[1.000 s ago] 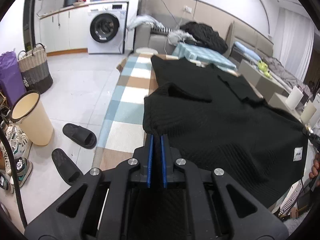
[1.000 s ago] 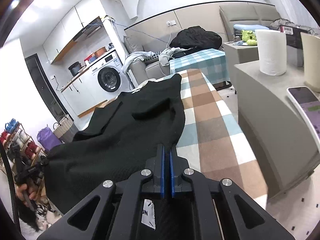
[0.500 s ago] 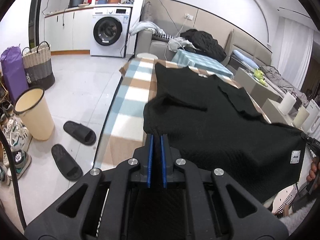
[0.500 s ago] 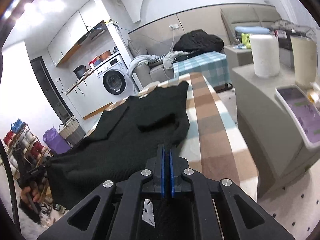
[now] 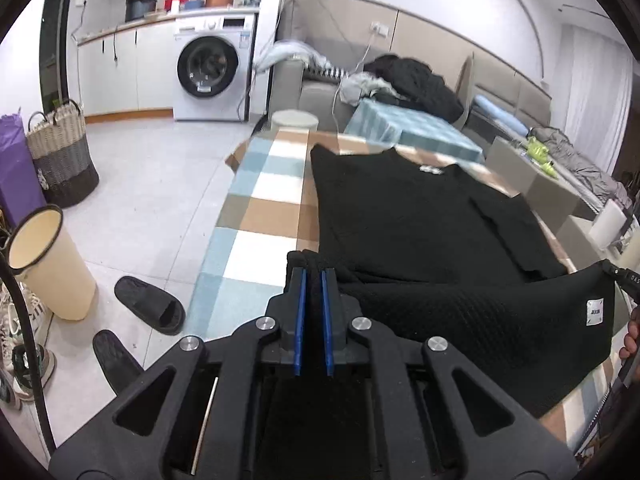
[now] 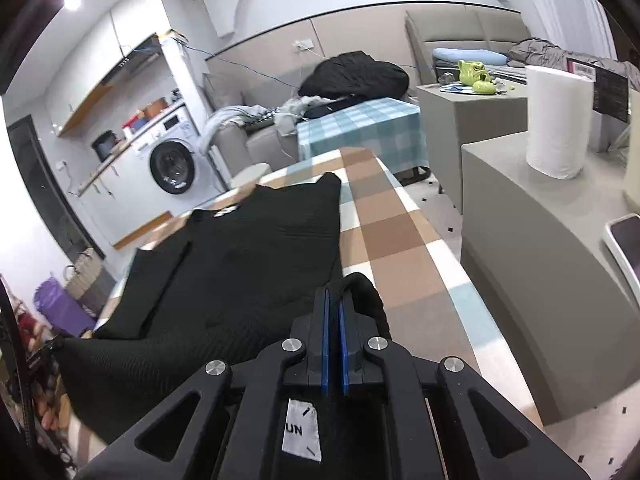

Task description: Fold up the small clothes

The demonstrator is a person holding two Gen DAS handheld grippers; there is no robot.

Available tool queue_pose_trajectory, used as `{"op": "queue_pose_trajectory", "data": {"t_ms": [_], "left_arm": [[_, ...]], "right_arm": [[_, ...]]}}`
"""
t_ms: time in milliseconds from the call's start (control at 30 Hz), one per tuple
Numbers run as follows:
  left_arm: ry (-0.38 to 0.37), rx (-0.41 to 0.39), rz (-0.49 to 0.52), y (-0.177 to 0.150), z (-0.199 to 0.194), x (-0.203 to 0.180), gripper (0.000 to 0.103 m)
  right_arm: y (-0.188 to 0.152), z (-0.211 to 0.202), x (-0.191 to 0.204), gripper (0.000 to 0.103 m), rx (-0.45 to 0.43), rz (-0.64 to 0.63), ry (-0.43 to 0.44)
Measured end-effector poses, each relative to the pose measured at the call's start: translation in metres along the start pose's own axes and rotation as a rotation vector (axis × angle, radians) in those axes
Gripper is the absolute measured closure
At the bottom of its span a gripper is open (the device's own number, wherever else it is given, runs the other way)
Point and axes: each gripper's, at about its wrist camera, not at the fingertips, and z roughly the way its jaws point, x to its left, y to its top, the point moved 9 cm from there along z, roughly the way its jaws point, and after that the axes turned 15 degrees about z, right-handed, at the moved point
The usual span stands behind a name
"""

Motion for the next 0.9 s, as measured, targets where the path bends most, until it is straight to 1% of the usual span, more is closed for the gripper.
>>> {"op": "queue_pose_trajectory", "data": {"t_ms": [67,133,167,200,233,267,300,333,367,433,467,567,600,633,667,700,733,767,800,867,900], "left_arm": [[-0.01,0.028,-0.015,0.001,0.023,0.003,0.098],[-0.017,0.077,-0.041,-0.005,0.045,0.006,0.097],[-0.02,0.098,-0.056,-0.009,0.052,0.008,0.097],[-0.028,0.106,-0.073,-0.011,0.055,0.009,0.092],[-0.035,0.114,-0.084,-0.014,0.056,0.01,0.082],[-0.035,0.125,-0.09,-0.017,0.058,0.011,0.073],[-0.033,0.135,-0.097,-0.02,0.058,0.013,0.047],[-0.034,0.14,-0.102,-0.023,0.059,0.014,0.033],[-0.046,0.139,-0.105,-0.026,0.06,0.014,0.033],[-0.093,0.172,-0.096,-0.032,0.068,0.007,0.033],[-0.104,0.188,-0.09,-0.036,0.072,0.005,0.033],[-0.128,0.224,-0.066,-0.043,0.085,-0.006,0.033],[-0.119,0.208,-0.052,-0.041,0.088,-0.008,0.033],[-0.132,0.209,-0.046,-0.039,0.091,-0.012,0.038],[-0.125,0.205,-0.038,-0.037,0.093,-0.013,0.042],[-0.123,0.208,-0.036,-0.036,0.095,-0.015,0.057],[-0.138,0.209,-0.029,-0.035,0.098,-0.018,0.074],[-0.164,0.214,-0.028,-0.035,0.099,-0.023,0.081],[-0.165,0.21,-0.022,-0.034,0.098,-0.026,0.084],[-0.141,0.206,0.025,-0.034,0.096,-0.031,0.087],[-0.137,0.205,0.035,-0.035,0.094,-0.033,0.088]], "right_arm": [[0.003,0.018,-0.002,0.099,0.018,0.019,-0.021],[0.002,0.033,-0.004,0.099,0.046,0.03,-0.041],[0.0,0.039,-0.006,0.095,0.069,0.032,-0.059],[-0.003,0.043,-0.009,0.094,0.09,0.026,-0.08],[-0.002,0.045,-0.011,0.086,0.099,0.022,-0.097],[-0.004,0.045,-0.015,0.067,0.105,0.024,-0.114],[-0.005,0.042,-0.02,0.055,0.107,0.038,-0.117],[-0.007,0.039,-0.025,0.037,0.103,0.055,-0.114],[-0.01,0.036,-0.028,0.036,0.104,0.061,-0.11],[-0.018,0.04,-0.034,0.036,0.144,0.062,-0.103],[-0.022,0.042,-0.035,0.036,0.158,0.064,-0.101],[-0.032,0.057,-0.031,0.036,0.206,0.052,-0.091],[-0.035,0.061,-0.029,0.036,0.217,0.036,-0.089],[-0.038,0.066,-0.026,0.039,0.223,0.026,-0.093],[-0.039,0.068,-0.025,0.04,0.226,0.02,-0.1],[-0.038,0.07,-0.023,0.041,0.217,0.005,-0.109],[-0.039,0.072,-0.02,0.051,0.226,-0.002,-0.104],[-0.041,0.073,-0.017,0.062,0.229,-0.008,-0.095],[-0.042,0.075,-0.015,0.065,0.233,-0.021,-0.094],[-0.047,0.074,-0.009,0.08,0.229,-0.088,-0.108],[-0.05,0.074,-0.007,0.082,0.238,-0.092,-0.103]]}}
